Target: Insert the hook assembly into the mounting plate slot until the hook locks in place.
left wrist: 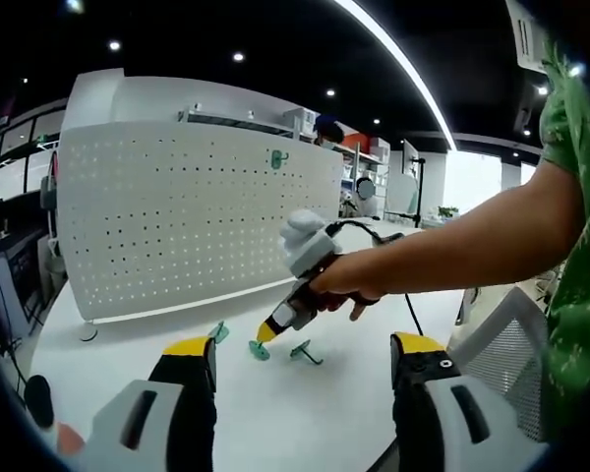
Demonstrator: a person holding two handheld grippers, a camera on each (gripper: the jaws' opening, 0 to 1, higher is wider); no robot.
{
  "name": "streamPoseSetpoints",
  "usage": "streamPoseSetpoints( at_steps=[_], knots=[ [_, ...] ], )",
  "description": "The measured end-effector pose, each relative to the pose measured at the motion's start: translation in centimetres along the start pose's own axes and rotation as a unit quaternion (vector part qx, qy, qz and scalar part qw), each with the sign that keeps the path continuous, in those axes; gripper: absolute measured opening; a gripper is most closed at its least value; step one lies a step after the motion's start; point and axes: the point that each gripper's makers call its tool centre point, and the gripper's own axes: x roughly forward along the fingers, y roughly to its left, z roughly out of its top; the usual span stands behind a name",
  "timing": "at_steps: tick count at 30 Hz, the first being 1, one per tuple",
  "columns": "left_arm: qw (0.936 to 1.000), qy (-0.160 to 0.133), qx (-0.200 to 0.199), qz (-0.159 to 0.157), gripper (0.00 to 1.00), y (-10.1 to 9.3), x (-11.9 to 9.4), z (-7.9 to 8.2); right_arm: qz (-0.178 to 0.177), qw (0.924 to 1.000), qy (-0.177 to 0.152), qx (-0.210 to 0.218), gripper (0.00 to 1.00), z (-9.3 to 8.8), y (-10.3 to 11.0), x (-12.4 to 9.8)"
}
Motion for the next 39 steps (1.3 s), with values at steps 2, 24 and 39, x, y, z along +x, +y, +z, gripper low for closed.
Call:
streamPoseSetpoints(
  at_steps=[2,24,39],
  knots=[
    [1.0,0.0,-0.001,0.001,0.75,0.1,0.0,0.0,0.002,1.0,0.007,-0.002,0.1,0.1,0.0,0.1],
    [0.9999,-0.005,-0.009,0.006,0.74,0.6,0.0,0.0,0.014,0.9974,0.069,-0.016,0.07,-0.4,0.6,1.3],
    [0.9999,-0.006,-0.013,0.009,0.74,0.8,0.0,0.0,0.015,0.9964,0.078,-0.028,0.04,-0.5,0.5,1.9]
  ],
)
